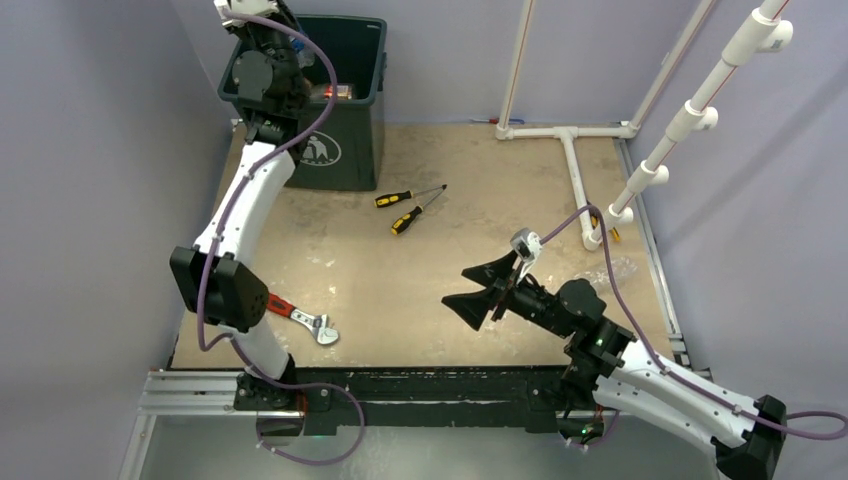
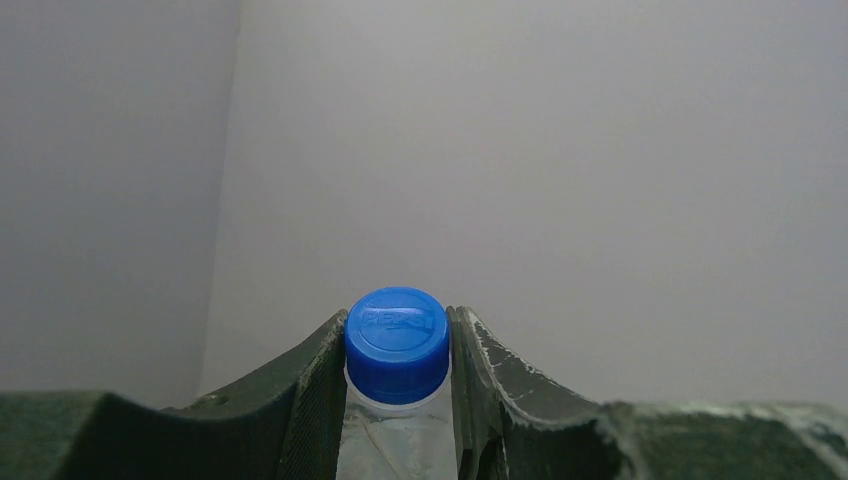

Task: Put the plastic bottles in the bin
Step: Place the plastic bottle in the trash bin, then pick up the plastic bottle at the center of the board.

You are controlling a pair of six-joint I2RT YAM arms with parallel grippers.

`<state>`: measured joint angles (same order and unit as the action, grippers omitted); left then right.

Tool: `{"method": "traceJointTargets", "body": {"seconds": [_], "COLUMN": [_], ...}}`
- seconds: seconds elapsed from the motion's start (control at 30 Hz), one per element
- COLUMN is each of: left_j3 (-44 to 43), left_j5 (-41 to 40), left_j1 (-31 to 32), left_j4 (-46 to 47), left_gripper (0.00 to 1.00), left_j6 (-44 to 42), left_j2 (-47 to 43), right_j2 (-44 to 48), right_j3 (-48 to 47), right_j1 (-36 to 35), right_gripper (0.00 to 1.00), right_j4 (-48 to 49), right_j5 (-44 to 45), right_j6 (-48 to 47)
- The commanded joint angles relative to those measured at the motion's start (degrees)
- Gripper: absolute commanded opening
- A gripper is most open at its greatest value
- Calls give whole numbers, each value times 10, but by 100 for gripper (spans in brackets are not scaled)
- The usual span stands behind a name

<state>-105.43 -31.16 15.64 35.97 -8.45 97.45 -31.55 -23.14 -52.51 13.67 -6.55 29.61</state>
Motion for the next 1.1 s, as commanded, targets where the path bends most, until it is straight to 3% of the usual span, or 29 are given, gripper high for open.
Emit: {"method": "traceJointTargets", "body": {"seconds": [0.0,0.3,0.33,0.37,0.43,0.47,0.73,1.07], "left_j3": [-24,12,7,0,-3,-3,59,358], "left_j5": [-12,79,90,89,84,79,96,247], "left_j1": [-54,-103,-105,-105,-105,-105,-105,-101], "left_j4": [29,-67,-83,-102,-122,-128,-135,-227], "left_gripper": [0,0,16,44,87,90,97,98], "left_j6": [129,418,432,445,454,455,456,554], "left_j2": [20,58,63,65,61,54,-83,-401], "right_j2": [8,6,8,9,16,20,-14,-200], "right_j3": [18,9,4,1,-5,-8,-71,-220], "right_j1": [-2,-2,-2,-2,-2,-2,-2,-1], "right_gripper": [99,99,99,99,99,99,99,99], "right_j4": [21,2,-4,-11,-22,-28,-87,-264], "right_j5": [16,41,43,48,58,62,129,332], "right_j6": [10,2,-1,-2,-5,-6,15,91]}}
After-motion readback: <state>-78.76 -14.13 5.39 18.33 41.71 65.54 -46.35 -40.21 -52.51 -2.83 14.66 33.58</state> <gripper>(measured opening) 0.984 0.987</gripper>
